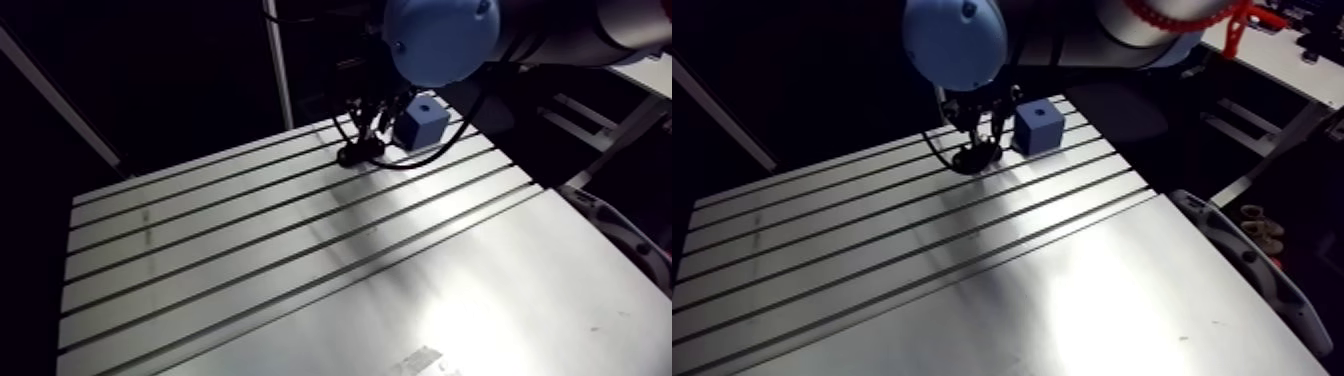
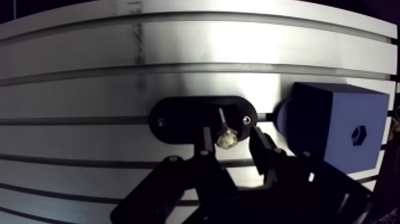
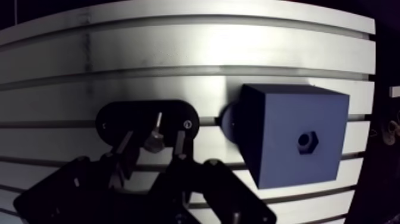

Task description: Pick up the M10 bolt and insert it into the hex recess until seated.

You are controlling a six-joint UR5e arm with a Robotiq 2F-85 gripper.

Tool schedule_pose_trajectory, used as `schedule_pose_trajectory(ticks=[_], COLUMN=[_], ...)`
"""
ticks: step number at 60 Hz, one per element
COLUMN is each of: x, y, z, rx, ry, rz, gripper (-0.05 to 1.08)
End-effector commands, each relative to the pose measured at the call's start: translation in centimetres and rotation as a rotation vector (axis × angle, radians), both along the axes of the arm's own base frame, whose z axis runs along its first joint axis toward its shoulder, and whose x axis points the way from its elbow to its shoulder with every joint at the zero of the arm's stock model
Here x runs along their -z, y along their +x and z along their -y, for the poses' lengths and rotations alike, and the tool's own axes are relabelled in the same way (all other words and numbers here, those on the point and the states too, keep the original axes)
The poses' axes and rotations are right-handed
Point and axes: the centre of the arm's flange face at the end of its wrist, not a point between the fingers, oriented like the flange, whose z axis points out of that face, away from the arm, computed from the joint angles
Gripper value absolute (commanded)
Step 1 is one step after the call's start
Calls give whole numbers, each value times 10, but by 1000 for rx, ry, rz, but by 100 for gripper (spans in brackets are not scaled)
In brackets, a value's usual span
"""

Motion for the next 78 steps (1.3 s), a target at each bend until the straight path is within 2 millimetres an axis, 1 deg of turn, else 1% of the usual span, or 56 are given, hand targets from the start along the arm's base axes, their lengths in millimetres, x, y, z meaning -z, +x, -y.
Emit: schedule_pose_trajectory(ticks=[1, 13, 28, 32, 78], x=[0, 1, 1, 1, 3], y=[0, 0, 0, 0, 2], z=[0, 0, 1, 1, 1], rx=[0, 0, 0, 0, 1], ry=[1, -1, -1, -1, -5], rz=[1, 1, 1, 1, 5], gripper=[59, 62, 63, 66, 71])
